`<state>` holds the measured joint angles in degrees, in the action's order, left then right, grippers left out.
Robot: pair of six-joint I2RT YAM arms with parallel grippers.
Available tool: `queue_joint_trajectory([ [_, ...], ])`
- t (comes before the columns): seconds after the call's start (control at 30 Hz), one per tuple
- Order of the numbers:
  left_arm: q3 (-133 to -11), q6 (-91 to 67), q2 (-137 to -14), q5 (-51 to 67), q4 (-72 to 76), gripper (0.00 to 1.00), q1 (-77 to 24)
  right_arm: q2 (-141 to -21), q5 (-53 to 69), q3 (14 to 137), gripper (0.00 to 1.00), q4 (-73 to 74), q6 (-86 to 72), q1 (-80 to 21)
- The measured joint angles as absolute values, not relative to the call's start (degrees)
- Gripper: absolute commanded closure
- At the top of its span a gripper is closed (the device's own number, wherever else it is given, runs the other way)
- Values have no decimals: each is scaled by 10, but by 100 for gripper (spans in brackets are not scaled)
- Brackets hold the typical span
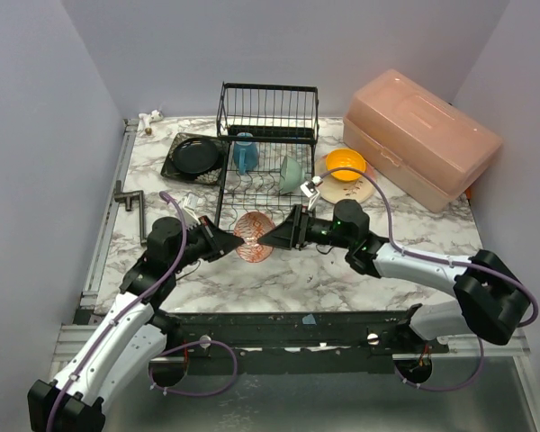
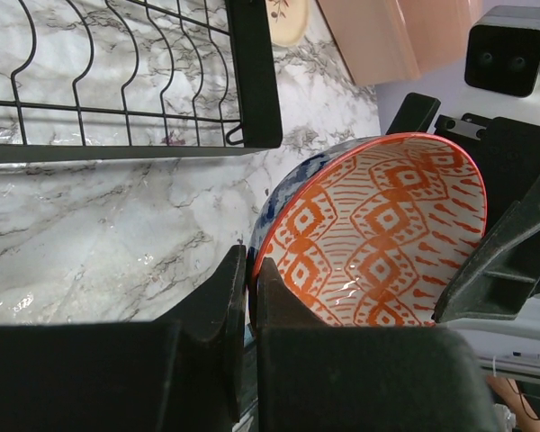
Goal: Load the mixed dishes into the dish rack
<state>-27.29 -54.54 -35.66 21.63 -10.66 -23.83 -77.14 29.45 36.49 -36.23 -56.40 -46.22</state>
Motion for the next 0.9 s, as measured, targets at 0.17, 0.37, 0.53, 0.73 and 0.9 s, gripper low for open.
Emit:
queue_joint_trajectory([
  [0.17,-271,-545,-366,213,-109,92,-236,-787,298,365,100,-373,-572,-461],
  [0.37,-277,-536,-361,197,-135,54,-236,-806,311,365,100,-382,-590,-462],
  [0.53,-298,-515,-345,179,-162,33,-236,-810,312,365,100,-383,-606,-465],
  [0.73,-329,-477,-321,134,-214,19,-237,-810,283,370,100,-351,-608,-465],
  [0.9,-382,-413,-286,55,-288,13,-237,-792,210,399,100,-253,-579,-465],
])
